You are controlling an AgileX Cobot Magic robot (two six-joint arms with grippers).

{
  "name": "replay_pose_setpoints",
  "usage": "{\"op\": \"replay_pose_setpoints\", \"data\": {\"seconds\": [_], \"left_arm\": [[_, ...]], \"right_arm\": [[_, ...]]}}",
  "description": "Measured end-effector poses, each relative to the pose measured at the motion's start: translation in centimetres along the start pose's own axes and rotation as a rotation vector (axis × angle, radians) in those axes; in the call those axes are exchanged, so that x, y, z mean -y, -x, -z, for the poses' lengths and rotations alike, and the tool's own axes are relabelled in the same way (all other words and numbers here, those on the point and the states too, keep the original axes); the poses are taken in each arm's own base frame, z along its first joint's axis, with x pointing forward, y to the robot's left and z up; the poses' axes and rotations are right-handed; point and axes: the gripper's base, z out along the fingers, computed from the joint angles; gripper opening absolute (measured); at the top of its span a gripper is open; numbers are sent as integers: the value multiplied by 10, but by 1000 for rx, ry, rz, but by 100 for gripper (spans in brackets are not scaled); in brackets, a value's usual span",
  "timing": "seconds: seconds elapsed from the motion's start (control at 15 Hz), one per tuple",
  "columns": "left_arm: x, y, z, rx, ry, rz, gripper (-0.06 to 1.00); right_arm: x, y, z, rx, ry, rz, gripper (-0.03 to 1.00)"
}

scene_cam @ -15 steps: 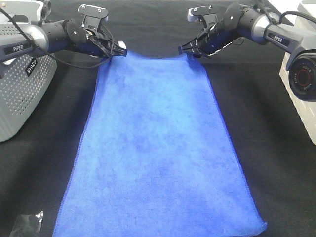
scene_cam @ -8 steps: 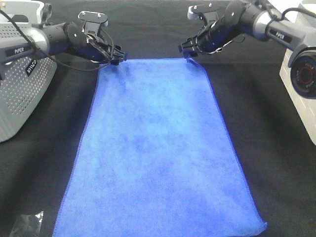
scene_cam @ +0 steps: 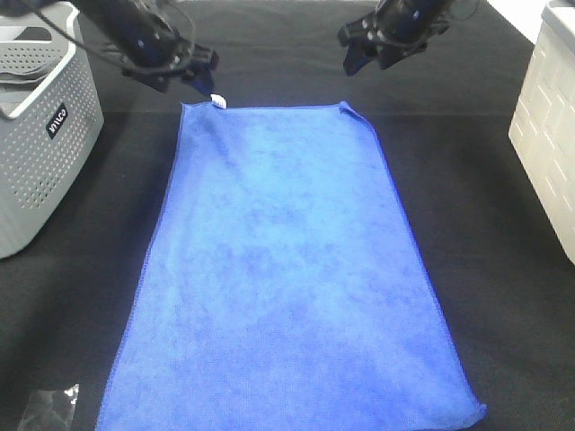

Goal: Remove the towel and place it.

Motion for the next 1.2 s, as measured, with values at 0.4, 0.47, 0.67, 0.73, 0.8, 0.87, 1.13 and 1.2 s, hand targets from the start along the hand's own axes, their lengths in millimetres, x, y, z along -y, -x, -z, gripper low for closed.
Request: {"op": "replay_pose_setpoints", "data": {"seconds": [0.4,0.47,0.67,0.73,0.8,0.87,1.13,1.2], "left_arm": [[4,13,111,-102,161,57,69],[-2,17,126,-75,210,52,69],[-32,21,160,-21,266,106,69],[-47,20,171,-6,268,145,69],[-60,17,180,2,272,180,69],[-70,13,187,-1,272,207,69],[-73,-23,225,-73,313,225,69],[-62,-45,253,-74,321,225,69]], "right_arm": [[-11,23,126,26,-132,-118,73],[-12,27,145,58,-153,-112,73],[-7,30,188,132,-199,-119,73],[2,28,198,149,-215,-152,73],[15,23,208,151,-239,-184,73],[25,18,220,152,-260,-206,73],[20,-24,263,81,-288,-250,73],[3,-47,284,60,-267,-269,73]]}}
